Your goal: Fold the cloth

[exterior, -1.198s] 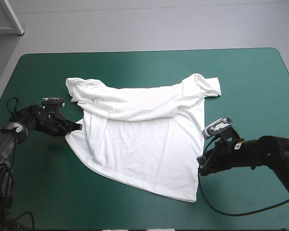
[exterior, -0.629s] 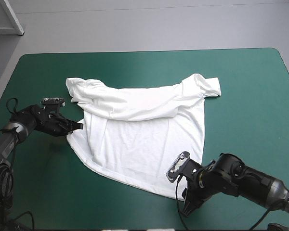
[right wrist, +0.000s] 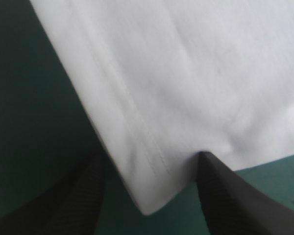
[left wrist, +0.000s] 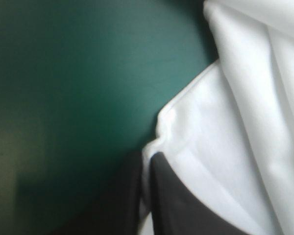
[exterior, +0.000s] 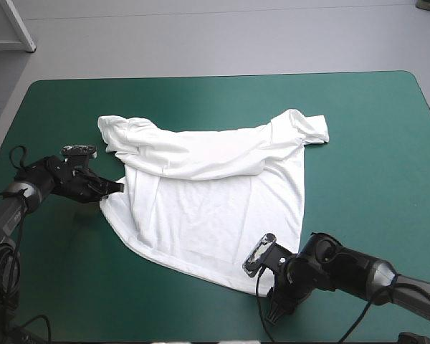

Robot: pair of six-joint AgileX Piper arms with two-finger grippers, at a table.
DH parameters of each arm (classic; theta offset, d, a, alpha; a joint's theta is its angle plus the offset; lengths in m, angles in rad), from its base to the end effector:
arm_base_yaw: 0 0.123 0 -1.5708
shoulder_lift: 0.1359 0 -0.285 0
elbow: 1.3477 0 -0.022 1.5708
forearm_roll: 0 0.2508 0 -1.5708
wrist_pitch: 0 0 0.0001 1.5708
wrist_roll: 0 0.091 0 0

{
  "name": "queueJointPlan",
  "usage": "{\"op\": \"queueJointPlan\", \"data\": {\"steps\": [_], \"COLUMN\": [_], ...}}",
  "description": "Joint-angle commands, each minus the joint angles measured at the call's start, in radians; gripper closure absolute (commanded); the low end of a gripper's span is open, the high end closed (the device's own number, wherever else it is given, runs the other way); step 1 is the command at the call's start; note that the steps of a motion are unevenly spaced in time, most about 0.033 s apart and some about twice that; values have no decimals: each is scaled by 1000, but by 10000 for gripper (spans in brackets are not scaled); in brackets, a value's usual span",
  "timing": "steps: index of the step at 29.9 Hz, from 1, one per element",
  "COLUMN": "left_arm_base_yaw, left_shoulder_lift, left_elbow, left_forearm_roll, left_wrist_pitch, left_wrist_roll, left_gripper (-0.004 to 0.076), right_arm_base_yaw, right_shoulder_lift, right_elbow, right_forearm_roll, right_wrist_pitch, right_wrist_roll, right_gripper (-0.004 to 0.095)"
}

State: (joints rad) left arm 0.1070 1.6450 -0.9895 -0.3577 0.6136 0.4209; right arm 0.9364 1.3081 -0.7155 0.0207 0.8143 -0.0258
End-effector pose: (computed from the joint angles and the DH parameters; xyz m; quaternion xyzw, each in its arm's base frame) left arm 0.3190 0.0158 0.2039 0.0295 0.9728 -0.0746 0.2171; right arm 0.1273 0.1752 0.2154 -0.4537 0.8823 0.0626 0.1088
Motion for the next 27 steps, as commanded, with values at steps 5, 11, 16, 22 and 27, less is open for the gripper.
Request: {"op": "queueJointPlan", "data": {"steps": [5,11,16,22,27], "left_arm_base_yaw": [-5,-5,-3,-3,-3], "left_shoulder_lift": [-21,-38,-139,-305,-434], "left_elbow": [-13,-15,-48,-186,-363], "left_forearm_roll": [-20,-86,-167,-188,-225], "left_wrist_pitch": [8,2,15,86,105], "left_wrist_roll": [-6,31,87,87,84], "left_gripper": [705,705,705,705,705], "right_arm_base_yaw": [2,2,2,2,2], "right_shoulder_lift": [14,1,-89,-241,-301], "right_elbow": [-19,-28,-97,-307,-555], "right_forearm_roll": [-21,-136,-426,-792,-935], "right_wrist_pitch": [-77,-72,15,75,60], "right_wrist_roll": [8,67,229,365,442], "right_gripper": [776,915,916,926,925]}}
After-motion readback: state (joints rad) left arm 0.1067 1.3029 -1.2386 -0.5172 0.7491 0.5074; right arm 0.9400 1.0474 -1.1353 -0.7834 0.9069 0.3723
